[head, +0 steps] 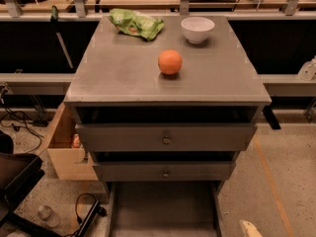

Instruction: Close bottom drawer

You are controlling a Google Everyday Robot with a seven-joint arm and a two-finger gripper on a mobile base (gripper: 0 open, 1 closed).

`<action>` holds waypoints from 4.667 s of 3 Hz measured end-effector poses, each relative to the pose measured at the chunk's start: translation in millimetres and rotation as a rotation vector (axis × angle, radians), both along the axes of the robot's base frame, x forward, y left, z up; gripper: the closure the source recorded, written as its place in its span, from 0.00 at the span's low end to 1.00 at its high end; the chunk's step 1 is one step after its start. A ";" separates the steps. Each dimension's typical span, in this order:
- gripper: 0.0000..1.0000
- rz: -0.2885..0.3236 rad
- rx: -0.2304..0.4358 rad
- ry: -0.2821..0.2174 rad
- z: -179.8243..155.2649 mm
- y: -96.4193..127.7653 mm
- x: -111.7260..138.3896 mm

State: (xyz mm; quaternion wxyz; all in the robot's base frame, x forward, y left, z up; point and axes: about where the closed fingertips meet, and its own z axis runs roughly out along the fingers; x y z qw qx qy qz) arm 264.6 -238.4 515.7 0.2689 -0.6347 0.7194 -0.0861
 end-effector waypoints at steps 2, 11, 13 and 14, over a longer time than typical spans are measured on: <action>0.00 0.296 0.161 -0.165 -15.7 68.0 16.3; 0.62 0.133 0.071 -0.126 -308.9 95.1 -65.8; 1.00 0.137 0.088 -0.108 -313.3 104.6 -75.7; 1.00 0.137 0.088 -0.108 -313.4 104.7 -75.8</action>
Offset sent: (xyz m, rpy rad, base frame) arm -0.1104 0.0389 -0.1388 0.4661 -0.2637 0.1174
